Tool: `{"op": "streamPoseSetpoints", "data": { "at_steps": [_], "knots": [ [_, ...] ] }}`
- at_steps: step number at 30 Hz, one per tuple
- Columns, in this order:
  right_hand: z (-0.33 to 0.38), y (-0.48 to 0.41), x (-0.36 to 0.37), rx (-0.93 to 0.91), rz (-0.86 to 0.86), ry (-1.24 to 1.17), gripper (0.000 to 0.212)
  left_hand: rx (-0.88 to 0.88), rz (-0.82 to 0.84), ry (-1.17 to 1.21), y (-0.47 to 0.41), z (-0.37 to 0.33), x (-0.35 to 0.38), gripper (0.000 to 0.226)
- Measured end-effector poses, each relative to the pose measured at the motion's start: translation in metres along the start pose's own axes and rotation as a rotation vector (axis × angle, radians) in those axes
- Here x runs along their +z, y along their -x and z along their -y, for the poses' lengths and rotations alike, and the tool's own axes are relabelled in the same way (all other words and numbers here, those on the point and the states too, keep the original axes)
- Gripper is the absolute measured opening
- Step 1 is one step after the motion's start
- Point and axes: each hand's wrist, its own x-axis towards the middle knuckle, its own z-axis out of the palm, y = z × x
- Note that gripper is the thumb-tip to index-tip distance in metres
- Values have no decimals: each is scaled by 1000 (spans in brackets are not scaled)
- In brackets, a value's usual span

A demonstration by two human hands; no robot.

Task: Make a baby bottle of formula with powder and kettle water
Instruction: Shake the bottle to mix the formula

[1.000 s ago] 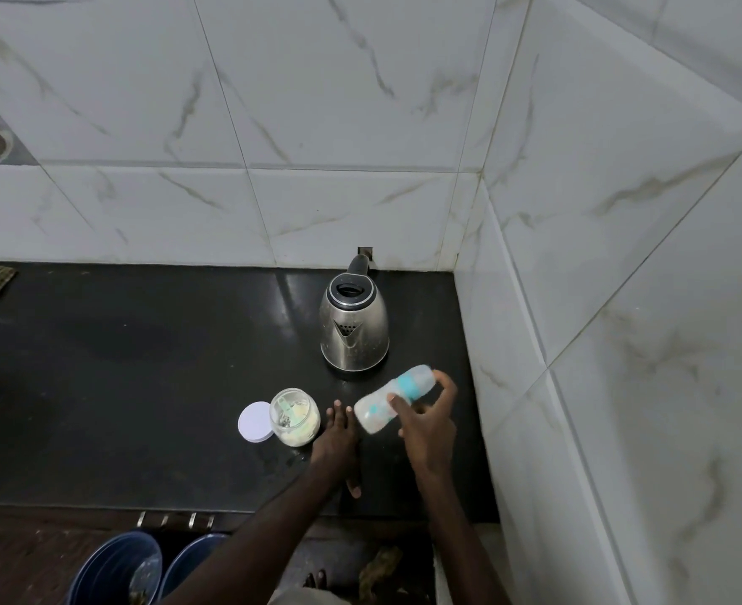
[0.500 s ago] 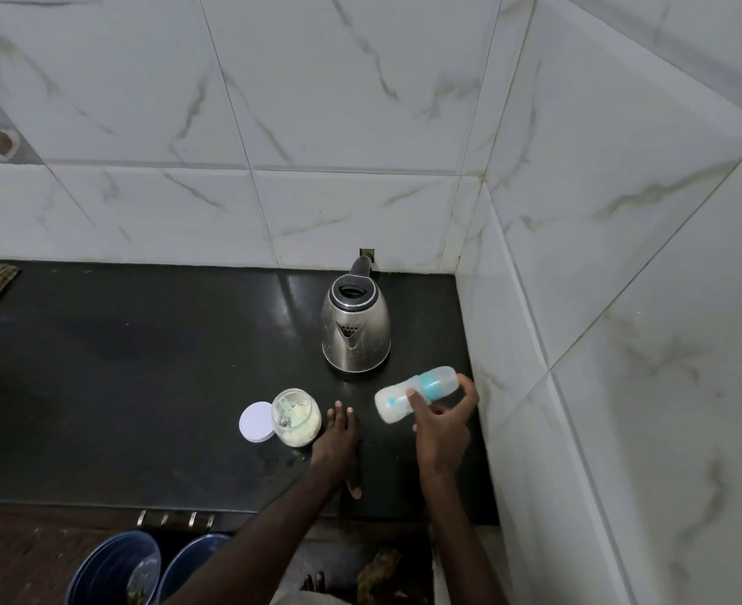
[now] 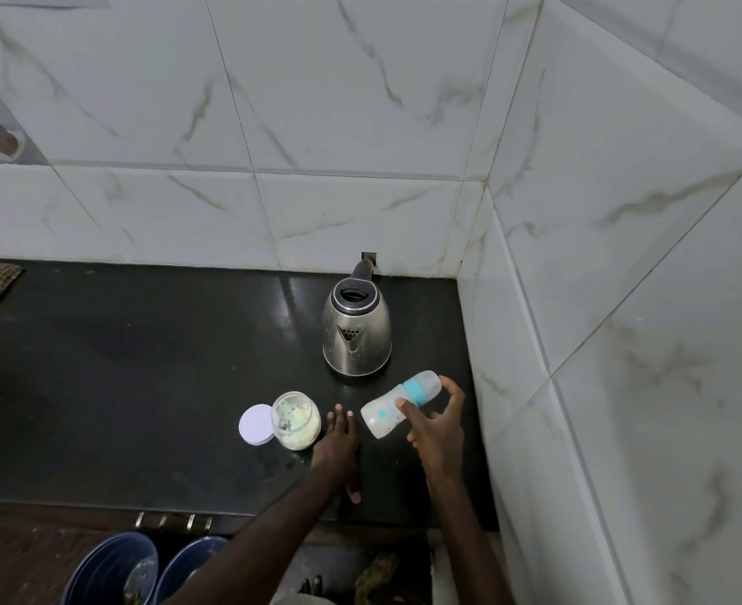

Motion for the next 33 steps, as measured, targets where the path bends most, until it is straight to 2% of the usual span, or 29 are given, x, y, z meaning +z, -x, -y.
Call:
{"op": "streamPoseSetpoints", "data": {
  "at_steps": [11,17,21,25,27,29,30,31,33],
  "knots": [
    [-5,8,7,-42,24,46,84,-8,19,-4,0,1,1,160],
    [-5,16,9,-147,-34,172,88,-4,7,-16,-1,2,2,161],
    [-3,16,4,-144,-155,47,85,-3,3,-20,-2,2,2,162],
    [-2,18,5,-222,-6,210,89,-7,10,-18,-3,3,4,164],
    [3,16,3,-245,-94,171,87,3,7,-20,-3,4,4,163],
    [10,14,1,-210,-255,-18,82,11,-3,-17,-3,3,4,162],
    [11,14,1,-191,-282,-81,81,12,-6,-14,-3,3,4,161],
    [11,14,2,-175,-257,-86,81,13,-9,-9,-4,4,4,161],
    [3,14,8,-153,-99,5,81,5,-3,-10,-4,4,4,160]
  ]
}}
